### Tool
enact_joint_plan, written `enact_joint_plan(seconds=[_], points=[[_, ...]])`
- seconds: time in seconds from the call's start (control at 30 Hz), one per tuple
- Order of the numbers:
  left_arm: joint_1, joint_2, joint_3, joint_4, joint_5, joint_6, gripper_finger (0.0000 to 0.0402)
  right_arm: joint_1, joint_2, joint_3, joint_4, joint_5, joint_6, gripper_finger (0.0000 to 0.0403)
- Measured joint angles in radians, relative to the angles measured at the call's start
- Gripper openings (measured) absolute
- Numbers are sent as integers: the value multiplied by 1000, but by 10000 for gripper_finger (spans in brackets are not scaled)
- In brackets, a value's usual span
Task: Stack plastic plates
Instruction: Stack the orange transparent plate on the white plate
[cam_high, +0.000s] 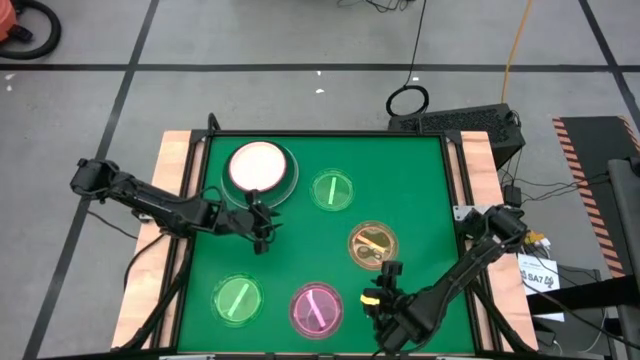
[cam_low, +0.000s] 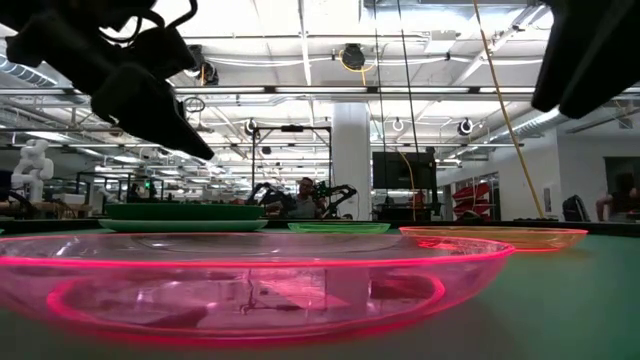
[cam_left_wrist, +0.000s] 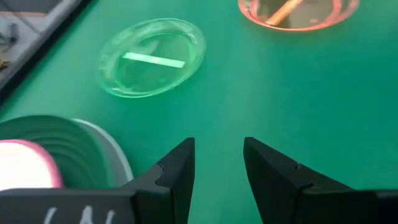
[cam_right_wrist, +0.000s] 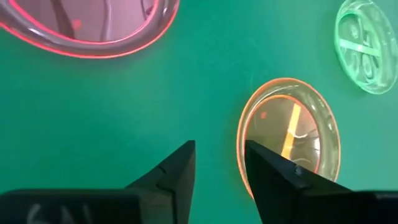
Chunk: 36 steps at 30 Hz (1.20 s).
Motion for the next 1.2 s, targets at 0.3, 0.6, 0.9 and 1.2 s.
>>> enact_joint_plan(seconds=[0.3, 0.6, 0.9, 1.2], points=[[-34, 0, 0, 59, 12, -18, 145, 0, 1, 0, 9, 19, 27, 164], [-82, 0, 0, 59, 12, -33, 145, 36, 1, -51, 206, -35, 19, 178], [-87, 1, 0, 88, 12, -28, 145, 87, 1, -142, 187, 97, 7, 170], [-98, 1, 0, 87, 17, -74, 145, -1, 2, -159, 59, -5, -36, 169]])
